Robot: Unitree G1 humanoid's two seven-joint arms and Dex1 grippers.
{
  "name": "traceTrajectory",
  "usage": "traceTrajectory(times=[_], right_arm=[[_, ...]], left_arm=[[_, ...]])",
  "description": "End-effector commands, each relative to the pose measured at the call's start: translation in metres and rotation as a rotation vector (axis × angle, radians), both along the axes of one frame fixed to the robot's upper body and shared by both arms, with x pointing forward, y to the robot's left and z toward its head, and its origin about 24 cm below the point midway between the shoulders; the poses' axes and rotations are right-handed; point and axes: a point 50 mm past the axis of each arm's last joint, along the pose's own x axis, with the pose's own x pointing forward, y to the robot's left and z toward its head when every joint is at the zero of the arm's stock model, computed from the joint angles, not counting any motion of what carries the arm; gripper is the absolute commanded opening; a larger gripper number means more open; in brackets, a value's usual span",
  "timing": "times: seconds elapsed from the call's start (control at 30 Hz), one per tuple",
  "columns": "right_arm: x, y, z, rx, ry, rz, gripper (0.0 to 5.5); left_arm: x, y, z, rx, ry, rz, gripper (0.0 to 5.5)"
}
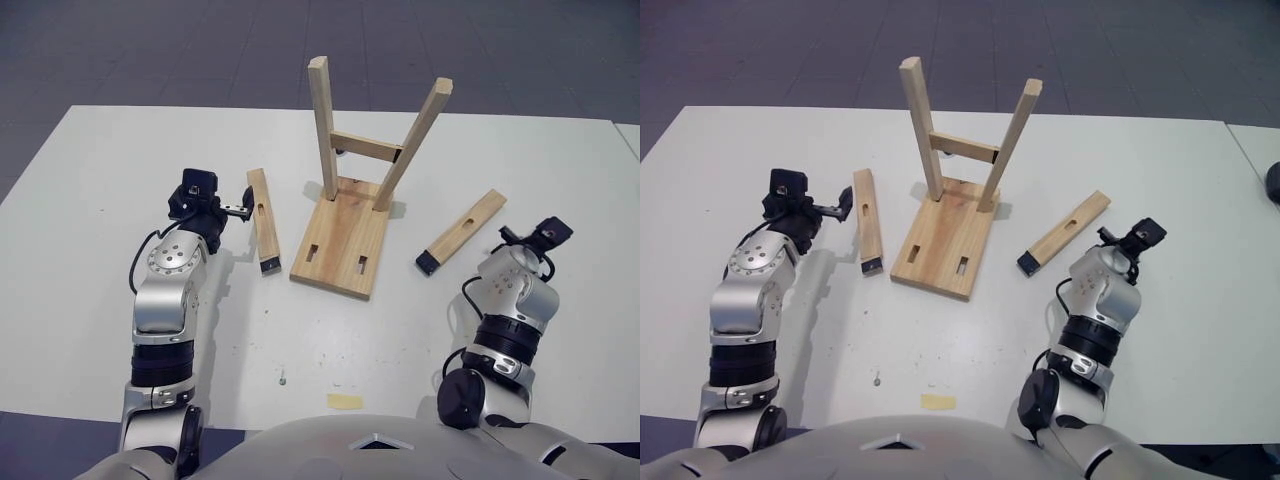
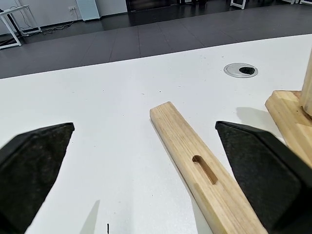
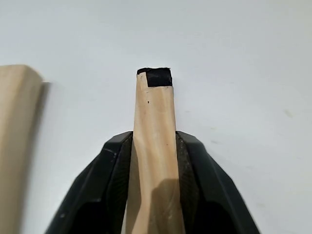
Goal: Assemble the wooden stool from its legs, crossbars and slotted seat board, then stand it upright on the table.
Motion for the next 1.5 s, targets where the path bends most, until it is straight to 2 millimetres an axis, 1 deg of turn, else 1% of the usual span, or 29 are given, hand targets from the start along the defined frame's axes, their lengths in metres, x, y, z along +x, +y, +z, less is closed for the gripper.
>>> traceTrajectory(times=[0.03, 0.1, 0.17, 0.27, 0.33, 0.4, 0.53, 0.6, 0.63, 0.73, 0.9, 1.0, 1.1, 1.17, 1.27, 1.37, 1.5], right_arm=[[0.021, -0.001, 0.048, -0.179, -0.270, 0.167, 1.26], [0.027, 0.003, 0.070, -0.280, -0.381, 0.244, 1.26], [0.033, 0.012, 0.089, -0.368, -0.476, 0.327, 1.26], [0.036, 0.030, 0.111, -0.475, -0.601, 0.460, 1.26], [0.037, 0.046, 0.124, -0.499, -0.699, 0.589, 1.26], [0.036, 0.062, 0.139, -0.493, -0.810, 0.738, 1.26], [0.029, 0.079, 0.161, -0.531, -0.951, 0.934, 1.26], [0.024, 0.088, 0.169, -0.557, -1.000, 1.030, 1.26], [0.021, 0.094, 0.172, -0.571, -1.023, 1.103, 1.26], [0.011, 0.108, 0.175, -0.605, -1.060, 1.274, 1.26], [-0.006, 0.123, 0.172, -0.566, -1.073, 1.418, 1.26], [-0.013, 0.132, 0.167, -0.547, -1.068, 1.462, 1.26], [-0.017, 0.142, 0.159, -0.498, -1.067, 1.509, 1.26], [-0.023, 0.149, 0.157, -0.462, -1.074, 1.535, 1.26], [-0.031, 0.159, 0.156, -0.434, -1.088, 1.583, 1.26], [-0.035, 0.166, 0.156, -0.433, -1.098, 1.611, 1.26], [-0.035, 0.168, 0.153, -0.468, -1.087, 1.622, 1.26]], left_arm=[[0.007, -0.002, 0.034, -0.062, -0.113, 0.007, 5.40], [0.010, -0.002, 0.054, -0.131, -0.170, -0.001, 5.40], [0.008, 0.003, 0.077, -0.214, -0.229, -0.003, 5.40], [0.005, 0.007, 0.103, -0.333, -0.296, -0.034, 5.40], [0.002, 0.007, 0.116, -0.395, -0.328, -0.079, 5.40], [-0.002, 0.005, 0.127, -0.416, -0.354, -0.154, 5.40], [-0.011, -0.007, 0.140, -0.461, -0.373, -0.344, 5.40], [-0.016, -0.013, 0.144, -0.519, -0.384, -0.428, 5.40], [-0.018, -0.015, 0.143, -0.526, -0.376, -0.446, 5.40], [-0.023, -0.023, 0.138, -0.573, -0.345, -0.512, 5.40], [-0.023, -0.041, 0.144, -0.566, -0.337, -0.623, 5.40], [-0.030, -0.055, 0.147, -0.653, -0.345, -0.717, 5.40], [-0.035, -0.068, 0.150, -0.770, -0.342, -0.762, 5.40], [-0.034, -0.077, 0.149, -0.773, -0.304, -0.767, 5.40], [-0.032, -0.083, 0.146, -0.779, -0.275, -0.751, 5.40], [-0.030, -0.083, 0.146, -0.779, -0.270, -0.726, 4.99], [-0.030, -0.079, 0.149, -0.774, -0.281, -0.711, 4.42]])
